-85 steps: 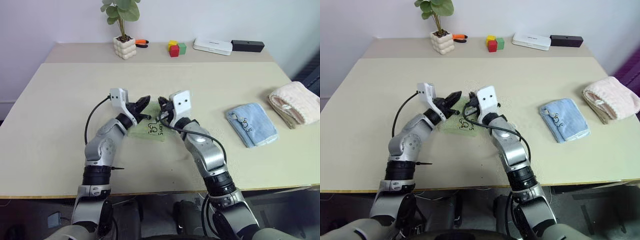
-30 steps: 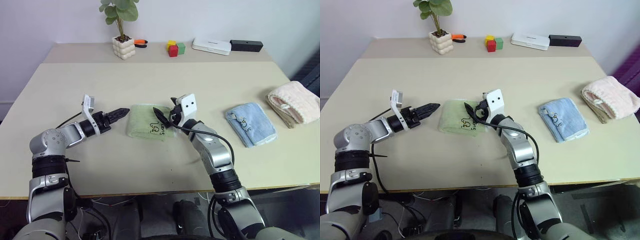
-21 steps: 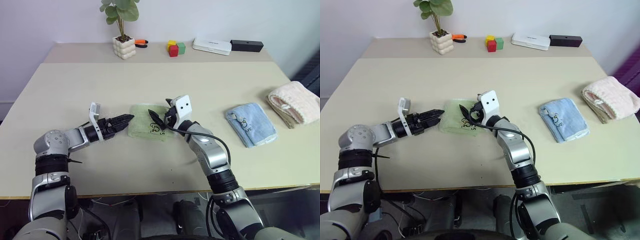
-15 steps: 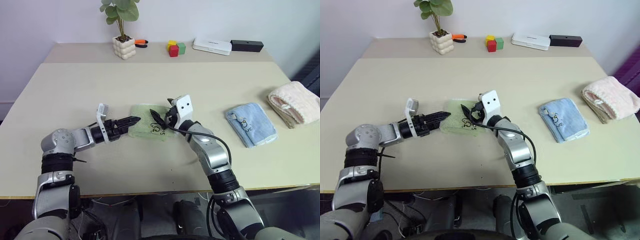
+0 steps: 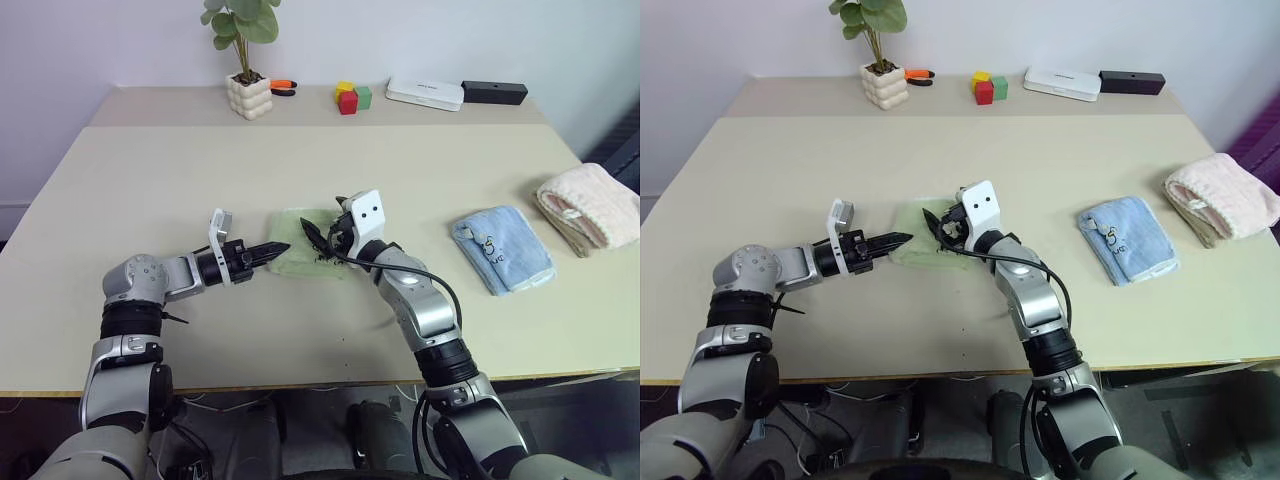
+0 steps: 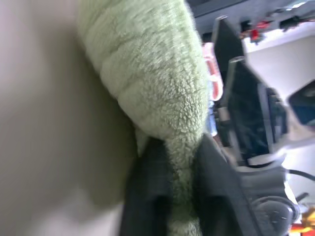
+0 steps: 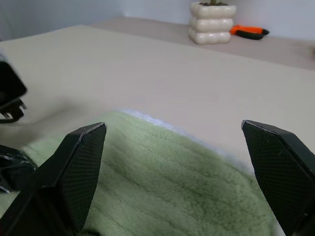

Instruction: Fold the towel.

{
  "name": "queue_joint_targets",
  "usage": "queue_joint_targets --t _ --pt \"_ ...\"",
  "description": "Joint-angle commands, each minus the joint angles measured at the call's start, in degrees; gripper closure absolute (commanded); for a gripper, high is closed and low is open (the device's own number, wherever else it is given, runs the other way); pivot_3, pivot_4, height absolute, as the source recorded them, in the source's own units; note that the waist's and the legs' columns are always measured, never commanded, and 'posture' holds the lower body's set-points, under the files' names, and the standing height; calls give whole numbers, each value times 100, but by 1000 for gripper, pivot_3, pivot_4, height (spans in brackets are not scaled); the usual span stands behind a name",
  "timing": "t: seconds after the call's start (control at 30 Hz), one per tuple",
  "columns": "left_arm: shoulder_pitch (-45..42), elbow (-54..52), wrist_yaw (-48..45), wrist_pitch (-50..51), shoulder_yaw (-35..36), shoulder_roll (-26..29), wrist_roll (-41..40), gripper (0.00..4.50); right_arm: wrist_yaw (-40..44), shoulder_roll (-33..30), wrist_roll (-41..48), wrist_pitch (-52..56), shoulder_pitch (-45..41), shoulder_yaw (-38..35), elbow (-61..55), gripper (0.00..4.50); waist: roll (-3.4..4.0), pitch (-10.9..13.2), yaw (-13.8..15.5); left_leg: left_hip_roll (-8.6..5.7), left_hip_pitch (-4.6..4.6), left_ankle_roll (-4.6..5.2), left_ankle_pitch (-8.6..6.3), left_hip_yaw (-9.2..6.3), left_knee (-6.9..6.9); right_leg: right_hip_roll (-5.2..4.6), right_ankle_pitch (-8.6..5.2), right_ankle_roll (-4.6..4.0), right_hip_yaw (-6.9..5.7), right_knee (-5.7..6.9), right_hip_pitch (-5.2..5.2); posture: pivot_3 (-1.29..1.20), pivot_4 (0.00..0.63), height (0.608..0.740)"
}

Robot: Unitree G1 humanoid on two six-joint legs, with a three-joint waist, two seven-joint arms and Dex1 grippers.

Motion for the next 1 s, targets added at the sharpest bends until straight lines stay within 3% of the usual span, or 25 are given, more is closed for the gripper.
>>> queue_joint_targets --t 0.03,0.2,0.3,0.6,0.73,1.0 --pt "-23 188 40 -154 106 -78 82 4446 -33 33 94 -98 -172 -143 -220 0 0 0 -2 0 0 -1 0 0 0 0 0 0 0 0 0 0 150 740" --pt "-27 245 99 -335 185 -113 132 4446 98 26 244 -60 -128 -223 -356 0 1 0 1 0 0 -1 1 -1 1 0 0 0 0 1 1 0 150 740" --pt "5 77 455 -870 569 -155 117 4446 754 -327 810 152 63 -442 -782 0 0 0 13 0 -2 -1 1 -2 1 0 0 0 0 0 1 0 150 740" --pt "397 -608 1397 -1700 1529 -230 -75 4446 3120 -2255 2424 1163 473 -736 -2130 0 -2 2 -17 1 -3 0 0 -1 -9 2 0 1 0 -4 -5 0 150 740" --pt "482 -970 2007 -2511 2080 -374 -112 4446 3274 -2544 2309 982 461 -743 -2079 0 -4 3 12 2 -4 0 0 -2 -5 2 0 1 -1 -4 -4 0 150 740" --pt "922 -1562 3264 -3666 3044 -602 -280 4446 3270 -2487 2098 749 350 -628 -1788 0 -5 3 23 1 -5 0 0 2 -3 0 1 1 1 -10 -2 0 150 740"
